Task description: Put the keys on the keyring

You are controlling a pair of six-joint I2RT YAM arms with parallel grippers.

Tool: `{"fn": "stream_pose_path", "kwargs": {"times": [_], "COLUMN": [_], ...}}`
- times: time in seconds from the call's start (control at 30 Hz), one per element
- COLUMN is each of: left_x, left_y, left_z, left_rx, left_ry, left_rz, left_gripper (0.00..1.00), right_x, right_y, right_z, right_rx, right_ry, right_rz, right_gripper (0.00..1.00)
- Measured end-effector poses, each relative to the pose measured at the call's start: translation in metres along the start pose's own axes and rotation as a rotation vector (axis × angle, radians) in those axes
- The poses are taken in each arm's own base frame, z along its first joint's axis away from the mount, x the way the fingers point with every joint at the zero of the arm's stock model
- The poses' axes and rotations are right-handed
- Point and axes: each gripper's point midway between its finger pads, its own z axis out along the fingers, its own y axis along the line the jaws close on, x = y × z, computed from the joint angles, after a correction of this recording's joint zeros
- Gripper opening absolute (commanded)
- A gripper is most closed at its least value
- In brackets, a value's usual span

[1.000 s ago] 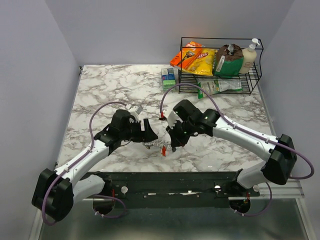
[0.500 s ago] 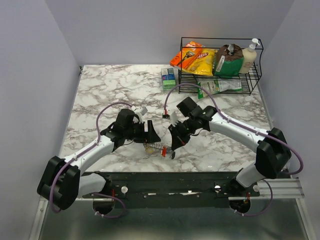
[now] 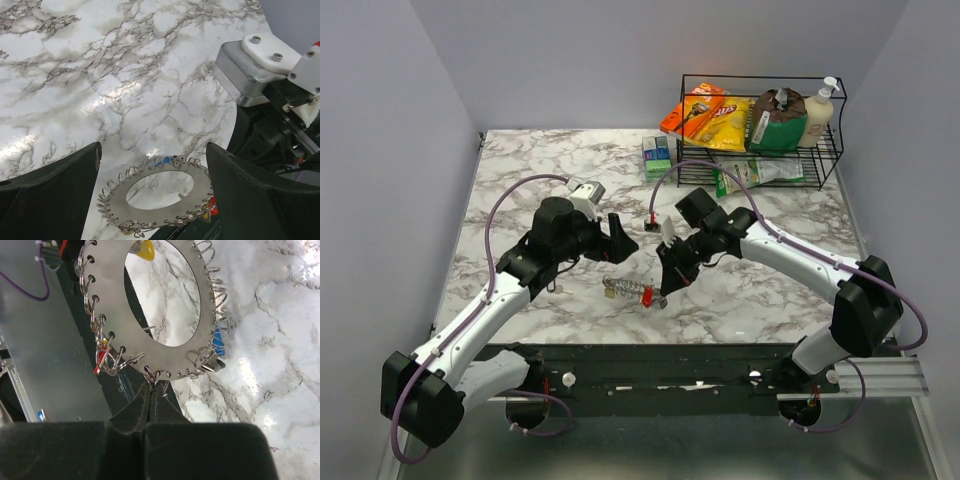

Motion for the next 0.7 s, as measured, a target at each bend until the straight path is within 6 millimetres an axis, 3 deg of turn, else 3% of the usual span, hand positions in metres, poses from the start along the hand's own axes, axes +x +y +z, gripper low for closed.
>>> {"fn": "stream_pose_path", "kwargs": {"times": [0.13, 0.4, 0.7], "left_x": [-0.003, 0.023, 0.034], "left_y": [-0.009, -0.033, -0.059], "left_z": [-0.004, -0.014, -0.037], "left_rx": [0.042, 0.215, 0.352], "left_ry": [-0.006, 0.072, 0.127], "left_rz": [0.034, 0.054, 0.159], "left_gripper": [0.92, 0.91, 0.9], "right_x": [-0.008, -0.015, -0.013], "right_y": [0.005, 0.007, 0.012], "right_z": [-0.003, -0.011, -0.014], "right_rx": [-0.015, -0.016, -0.036], "right_ry": [-0.017, -0.025, -0.013], "right_rz": [-0.028, -0.053, -0.065], "right_gripper": [0.0, 0.01, 0.0]}}
